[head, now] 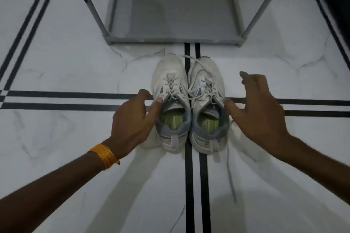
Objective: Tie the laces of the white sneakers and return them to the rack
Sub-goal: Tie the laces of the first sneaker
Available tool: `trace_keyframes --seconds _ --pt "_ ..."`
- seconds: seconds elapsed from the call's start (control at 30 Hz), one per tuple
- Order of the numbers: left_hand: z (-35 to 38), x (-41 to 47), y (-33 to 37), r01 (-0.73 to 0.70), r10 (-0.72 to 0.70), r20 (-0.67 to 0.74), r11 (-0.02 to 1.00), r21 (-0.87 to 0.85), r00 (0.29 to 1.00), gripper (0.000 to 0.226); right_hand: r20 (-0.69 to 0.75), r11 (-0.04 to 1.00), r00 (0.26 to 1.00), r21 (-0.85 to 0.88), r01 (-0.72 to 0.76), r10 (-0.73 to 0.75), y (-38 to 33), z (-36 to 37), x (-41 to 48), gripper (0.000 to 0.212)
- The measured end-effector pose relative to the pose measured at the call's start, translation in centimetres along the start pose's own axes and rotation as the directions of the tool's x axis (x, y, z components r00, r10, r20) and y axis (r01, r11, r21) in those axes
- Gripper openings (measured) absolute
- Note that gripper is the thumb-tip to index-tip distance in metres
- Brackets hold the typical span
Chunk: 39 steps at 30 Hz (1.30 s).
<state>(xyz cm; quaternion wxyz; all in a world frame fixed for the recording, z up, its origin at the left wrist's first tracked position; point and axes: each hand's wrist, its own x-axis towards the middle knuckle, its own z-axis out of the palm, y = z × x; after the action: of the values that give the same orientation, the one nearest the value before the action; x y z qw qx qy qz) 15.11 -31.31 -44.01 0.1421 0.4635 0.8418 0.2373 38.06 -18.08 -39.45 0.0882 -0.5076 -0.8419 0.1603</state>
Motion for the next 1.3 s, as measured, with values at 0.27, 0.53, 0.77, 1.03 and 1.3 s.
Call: trace_keyframes --seconds 0.27,0.53,0.77,1.03,1.3 --pt "-0.7 2.2 1.1 -0.076 0.114 0.154 0.969 -0.236 0.982 0.013 0.232 0.942 0.948 0.306 0.140 -0.217 -7.2 5.1 3.0 0.015" --pt "-0.1 2.2 1.1 0.286 -0.159 0.307 0.856 -0.430 0.938 0.011 0.270 0.943 0.962 0.329 -0.056 -0.037 -7.1 4.5 3.2 0.020" --pt "0.0 2.4 0.6 0.356 -0.236 0.273 0.732 -0.581 0.933 0.033 0.232 0.862 0.964 0.455 -0.223 0.127 -6.7 4.2 3.3 0.039" --pt "1.4 1.9 0.2 0.440 -0.289 0.332 0.602 -0.666 0.898 0.024 0.202 0.869 0.972 0.453 -0.201 0.119 -6.1 5.1 3.4 0.036" --pt "1.6 1.9 0.2 0.367 -0.265 0.256 0.716 -0.594 0.930 0.028 0.145 0.924 0.986 0.362 -0.124 0.076 -6.5 5.2 2.8 0.043"
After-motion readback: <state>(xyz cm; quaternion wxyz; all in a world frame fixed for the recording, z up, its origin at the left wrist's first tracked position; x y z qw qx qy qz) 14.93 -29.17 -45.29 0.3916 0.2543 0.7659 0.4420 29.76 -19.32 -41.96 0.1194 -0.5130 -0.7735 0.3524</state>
